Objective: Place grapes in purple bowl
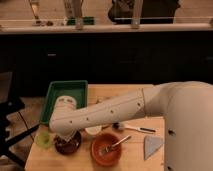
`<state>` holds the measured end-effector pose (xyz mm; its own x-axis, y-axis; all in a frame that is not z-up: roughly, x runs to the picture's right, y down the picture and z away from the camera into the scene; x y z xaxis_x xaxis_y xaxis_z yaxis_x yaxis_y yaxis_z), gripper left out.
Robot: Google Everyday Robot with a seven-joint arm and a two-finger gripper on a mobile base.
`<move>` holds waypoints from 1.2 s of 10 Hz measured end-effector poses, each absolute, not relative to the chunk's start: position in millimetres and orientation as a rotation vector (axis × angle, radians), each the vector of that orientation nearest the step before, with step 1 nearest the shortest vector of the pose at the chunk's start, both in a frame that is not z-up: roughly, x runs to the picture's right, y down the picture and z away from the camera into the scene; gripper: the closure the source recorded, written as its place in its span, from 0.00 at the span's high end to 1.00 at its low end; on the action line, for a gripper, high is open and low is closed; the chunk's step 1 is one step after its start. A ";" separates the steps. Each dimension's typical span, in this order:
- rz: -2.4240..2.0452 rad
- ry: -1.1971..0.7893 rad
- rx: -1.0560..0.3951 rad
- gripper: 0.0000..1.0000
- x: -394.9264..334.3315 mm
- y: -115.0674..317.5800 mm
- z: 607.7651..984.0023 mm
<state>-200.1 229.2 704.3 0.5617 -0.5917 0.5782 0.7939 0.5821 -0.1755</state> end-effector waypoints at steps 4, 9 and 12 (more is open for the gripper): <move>-0.816 -0.538 -0.434 0.07 -196.4 228.1 704.7; -0.804 -0.563 -0.435 0.55 -196.0 228.2 704.5; -0.802 -0.565 -0.435 0.80 -195.7 228.7 703.9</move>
<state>-195.7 228.7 703.9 0.5630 -0.5456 0.6208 0.7685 0.6219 -0.1505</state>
